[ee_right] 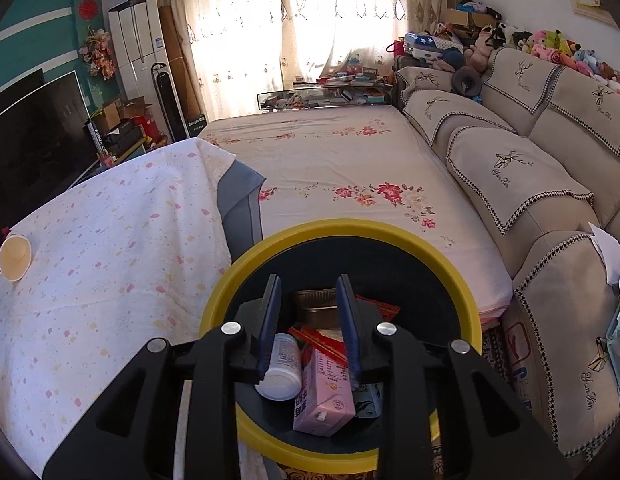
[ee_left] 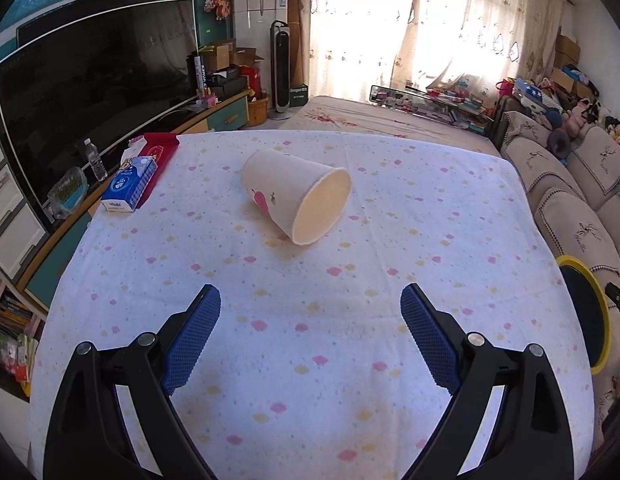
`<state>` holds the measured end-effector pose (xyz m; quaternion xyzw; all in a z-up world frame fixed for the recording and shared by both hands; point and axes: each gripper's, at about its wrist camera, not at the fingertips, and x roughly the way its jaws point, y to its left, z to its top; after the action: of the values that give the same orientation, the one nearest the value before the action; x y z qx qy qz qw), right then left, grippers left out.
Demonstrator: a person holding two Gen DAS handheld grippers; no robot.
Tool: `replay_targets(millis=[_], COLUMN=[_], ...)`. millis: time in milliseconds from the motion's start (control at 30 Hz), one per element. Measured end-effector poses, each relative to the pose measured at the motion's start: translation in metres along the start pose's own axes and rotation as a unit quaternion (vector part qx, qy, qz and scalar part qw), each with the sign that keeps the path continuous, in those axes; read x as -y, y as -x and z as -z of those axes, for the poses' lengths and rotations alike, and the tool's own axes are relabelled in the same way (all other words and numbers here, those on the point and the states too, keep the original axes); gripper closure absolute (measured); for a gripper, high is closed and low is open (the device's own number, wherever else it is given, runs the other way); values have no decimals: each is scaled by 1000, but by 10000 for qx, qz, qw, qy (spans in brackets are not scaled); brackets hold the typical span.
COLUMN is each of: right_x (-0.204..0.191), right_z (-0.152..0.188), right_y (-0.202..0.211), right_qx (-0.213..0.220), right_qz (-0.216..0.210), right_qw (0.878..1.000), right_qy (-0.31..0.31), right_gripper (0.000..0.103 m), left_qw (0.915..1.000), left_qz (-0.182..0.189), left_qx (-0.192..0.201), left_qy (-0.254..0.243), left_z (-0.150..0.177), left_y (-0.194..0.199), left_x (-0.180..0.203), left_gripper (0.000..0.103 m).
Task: Collect trash
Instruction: 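Carry the brown plastic tray over the bin and open the right gripper, then reach the left gripper to the white paper cup and close on its rim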
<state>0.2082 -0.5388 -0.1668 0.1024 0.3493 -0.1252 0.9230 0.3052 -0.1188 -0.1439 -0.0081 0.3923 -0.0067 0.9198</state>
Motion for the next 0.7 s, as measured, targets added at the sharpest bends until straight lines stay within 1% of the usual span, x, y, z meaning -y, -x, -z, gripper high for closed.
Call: replay_targets(millis=[33, 100, 200, 267, 300, 367, 433, 467, 533, 567, 600, 667, 700], right_x=[-3, -8, -11, -12, -12, -12, -12, -12, -11, -11, -11, -10, -10], right_z=[0, -2, -3, -3, -3, -2, 0, 1, 3, 4, 5, 6, 7], right_y=[1, 2, 3, 2, 1, -2, -4, -5, -8, -8, -9, -8, -6], right_qx=[14, 35, 60, 56, 50, 34, 9, -4, -24, -31, -35, -20, -4], right_qz=[-35, -84, -175, -208, -212, -232, -264, -274, -284, -291, -298, -319, -332], right_qw=[10000, 9999, 9998, 9998, 9998, 9997, 9996, 9996, 9996, 9996, 9995, 9995, 9994], right_qy=[22, 45, 9, 9, 10, -6, -33, -32, -24, -28, -35, -67, -85], right_gripper=[75, 75, 75, 75, 75, 74, 74, 74, 74, 74, 74, 74, 74], left_qw=[10000, 9997, 9989, 9981, 9977, 9965, 9958, 9957, 9957, 9959, 9959, 9963, 9964], left_qz=[-10, -148, -328, -428, -478, -639, -679, -711, -748, -758, -766, -748, -743], left_qx=[-39, -93, -206, -281, -310, -320, -352, -339, -304, -282, -262, -230, -214], left_qy=[62, 160, 277, 349, 376, 443, 499, 489, 445, 416, 393, 363, 343], left_z=[-6, -18, -34, -41, -44, -48, -51, -53, -55, -55, -55, -55, -55], left_y=[-8, -25, -50, -64, -70, -80, -87, -89, -92, -92, -93, -93, -92], left_x=[-1, -4, -9, -11, -12, -16, -18, -18, -18, -17, -17, -16, -17], left_gripper=[13, 16, 23, 29, 31, 37, 40, 45, 51, 58, 62, 79, 82])
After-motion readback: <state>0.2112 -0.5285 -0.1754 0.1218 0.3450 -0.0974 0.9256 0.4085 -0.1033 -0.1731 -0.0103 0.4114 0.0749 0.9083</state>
